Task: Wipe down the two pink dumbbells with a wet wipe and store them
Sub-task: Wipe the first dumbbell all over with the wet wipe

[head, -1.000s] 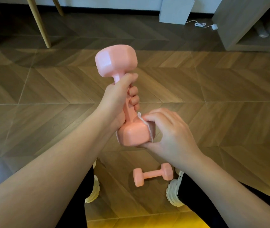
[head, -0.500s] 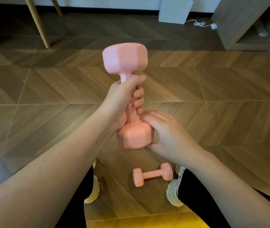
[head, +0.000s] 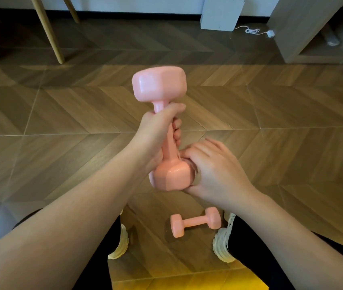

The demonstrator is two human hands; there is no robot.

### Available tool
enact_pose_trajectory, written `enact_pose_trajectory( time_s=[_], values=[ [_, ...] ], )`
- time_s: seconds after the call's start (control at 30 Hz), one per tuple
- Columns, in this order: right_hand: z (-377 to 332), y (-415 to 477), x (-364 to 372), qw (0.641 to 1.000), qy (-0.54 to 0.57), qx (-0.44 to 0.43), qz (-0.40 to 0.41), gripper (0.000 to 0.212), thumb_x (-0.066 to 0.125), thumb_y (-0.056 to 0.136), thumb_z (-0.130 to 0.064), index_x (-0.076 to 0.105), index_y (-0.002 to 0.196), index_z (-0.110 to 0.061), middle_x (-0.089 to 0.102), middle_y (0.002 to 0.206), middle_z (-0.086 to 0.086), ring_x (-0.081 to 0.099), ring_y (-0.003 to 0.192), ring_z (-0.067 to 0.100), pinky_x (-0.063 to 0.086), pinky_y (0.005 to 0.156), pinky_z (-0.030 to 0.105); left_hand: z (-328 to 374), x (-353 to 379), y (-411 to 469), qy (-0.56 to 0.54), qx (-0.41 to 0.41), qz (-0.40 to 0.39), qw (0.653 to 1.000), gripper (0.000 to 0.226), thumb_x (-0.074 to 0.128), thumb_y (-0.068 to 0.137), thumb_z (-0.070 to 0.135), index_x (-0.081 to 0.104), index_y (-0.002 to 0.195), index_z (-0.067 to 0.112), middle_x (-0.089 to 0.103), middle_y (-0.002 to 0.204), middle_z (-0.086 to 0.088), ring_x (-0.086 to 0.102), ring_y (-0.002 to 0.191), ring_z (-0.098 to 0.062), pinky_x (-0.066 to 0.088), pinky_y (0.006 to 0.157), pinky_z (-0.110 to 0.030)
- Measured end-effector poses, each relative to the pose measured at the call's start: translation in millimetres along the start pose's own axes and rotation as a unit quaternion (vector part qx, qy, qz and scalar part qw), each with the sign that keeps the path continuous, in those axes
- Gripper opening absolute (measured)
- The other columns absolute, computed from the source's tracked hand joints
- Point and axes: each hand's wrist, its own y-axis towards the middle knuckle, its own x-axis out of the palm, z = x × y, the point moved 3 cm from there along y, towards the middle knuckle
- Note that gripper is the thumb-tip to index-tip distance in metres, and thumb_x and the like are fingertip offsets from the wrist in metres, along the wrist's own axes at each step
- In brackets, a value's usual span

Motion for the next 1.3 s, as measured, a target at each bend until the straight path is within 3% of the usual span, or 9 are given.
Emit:
enact_pose_trajectory(
  time_s=[0.1,0.33,0.57,0.77,0.87,1.0,1.17,1.3],
  values=[
    [1,-4,-7,0.995,0.012,-0.006,0.098,0.039,0.084,0.068,-0.035,0.068,0.096,-0.013,0.067,0.093,-0.002,0.059,0.094,0.015,0.035,0.101,0.032,9,-2,-2,0.016,0.016,0.019,1.0,0.019,0.069,0.087,0.023,0.056,0.074,0.017,0.052,0.056,0.004,0.048,0.048,-0.011,0.043,0.05,-0.026],
    [-2,-5,-8,0.994,-0.003,-0.019,0.106,0.04,0.088,0.069,-0.035,0.069,0.095,-0.011,0.067,0.092,0.0,0.065,0.09,0.021,0.046,0.097,0.043,14,-10,-11,0.036,-0.01,0.046,0.998,0.015,0.067,0.091,0.023,0.056,0.096,0.014,0.052,0.072,0.001,0.052,0.059,-0.013,0.047,0.06,-0.03],
    [-9,-5,-8,0.994,0.051,-0.026,0.094,0.053,0.088,0.065,-0.036,0.066,0.108,-0.013,0.065,0.105,-0.003,0.057,0.104,0.012,0.039,0.105,0.035,15,-16,-12,-0.023,0.017,0.053,0.998,0.02,0.057,0.097,0.025,0.05,0.079,0.018,0.05,0.059,0.005,0.046,0.048,-0.012,0.042,0.048,-0.024],
    [-7,0,-1,0.994,0.104,0.022,-0.023,0.058,0.077,0.069,-0.053,0.062,0.115,-0.021,0.063,0.112,-0.008,0.052,0.107,0.009,0.04,0.099,0.035,11,-10,-10,-0.008,0.004,0.034,0.999,0.026,0.063,0.091,0.03,0.047,0.072,0.022,0.045,0.054,0.007,0.04,0.042,-0.01,0.035,0.047,-0.023],
    [-5,-1,-2,0.998,0.064,0.022,0.002,0.056,0.071,0.067,-0.056,0.065,0.109,-0.019,0.067,0.108,-0.006,0.056,0.107,0.012,0.035,0.106,0.035,10,-5,-9,0.007,0.008,0.022,1.0,0.028,0.064,0.089,0.031,0.047,0.069,0.022,0.044,0.052,0.007,0.038,0.043,-0.01,0.034,0.047,-0.024],
    [-7,-4,-2,0.994,0.095,0.028,0.035,0.056,0.084,0.064,-0.048,0.063,0.106,-0.018,0.064,0.104,-0.006,0.054,0.101,0.008,0.038,0.092,0.025,12,-4,-8,-0.005,0.011,0.016,1.0,0.027,0.062,0.09,0.028,0.047,0.068,0.022,0.042,0.052,0.007,0.036,0.042,-0.01,0.033,0.044,-0.022],
    [-12,1,6,0.984,0.164,0.05,-0.04,0.058,0.083,0.071,-0.042,0.06,0.119,-0.019,0.059,0.111,-0.007,0.054,0.103,0.009,0.048,0.088,0.036,12,-8,-9,-0.009,0.008,0.008,1.0,0.027,0.061,0.09,0.025,0.046,0.068,0.022,0.04,0.051,0.007,0.035,0.042,-0.01,0.032,0.046,-0.024],
    [-10,0,-1,0.99,0.137,0.033,0.005,0.059,0.091,0.063,-0.039,0.063,0.109,-0.015,0.061,0.105,-0.004,0.057,0.098,0.014,0.049,0.082,0.038,13,-10,-8,-0.026,-0.002,-0.016,1.0,0.026,0.058,0.091,0.024,0.045,0.069,0.022,0.038,0.051,0.007,0.034,0.042,-0.01,0.033,0.046,-0.024]
  ],
)
